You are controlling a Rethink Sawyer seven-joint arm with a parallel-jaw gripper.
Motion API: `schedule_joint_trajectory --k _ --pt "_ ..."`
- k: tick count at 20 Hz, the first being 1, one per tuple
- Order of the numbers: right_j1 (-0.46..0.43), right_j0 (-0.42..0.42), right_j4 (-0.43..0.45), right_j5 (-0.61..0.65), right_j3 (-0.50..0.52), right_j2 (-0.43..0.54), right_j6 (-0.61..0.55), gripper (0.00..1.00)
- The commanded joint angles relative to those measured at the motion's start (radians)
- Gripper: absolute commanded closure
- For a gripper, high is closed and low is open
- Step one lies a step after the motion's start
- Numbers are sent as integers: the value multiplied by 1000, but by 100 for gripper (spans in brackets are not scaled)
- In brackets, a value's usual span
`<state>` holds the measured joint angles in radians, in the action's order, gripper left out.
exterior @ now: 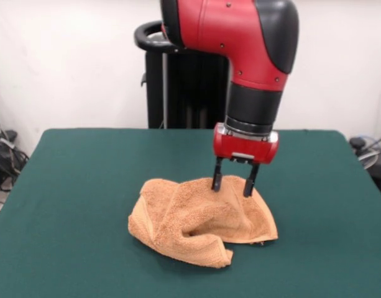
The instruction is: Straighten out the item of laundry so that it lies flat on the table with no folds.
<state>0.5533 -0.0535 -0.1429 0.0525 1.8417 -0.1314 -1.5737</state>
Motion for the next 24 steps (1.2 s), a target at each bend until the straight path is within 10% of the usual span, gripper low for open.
schedule_joint_trajectory --k 1,16,24 --pt "-46 60 3 87 -26 -68 -157 0" --pt "-185 -81 109 75 -33 133 -67 0" --pt "-309 -183 98 303 -82 267 -10 0"
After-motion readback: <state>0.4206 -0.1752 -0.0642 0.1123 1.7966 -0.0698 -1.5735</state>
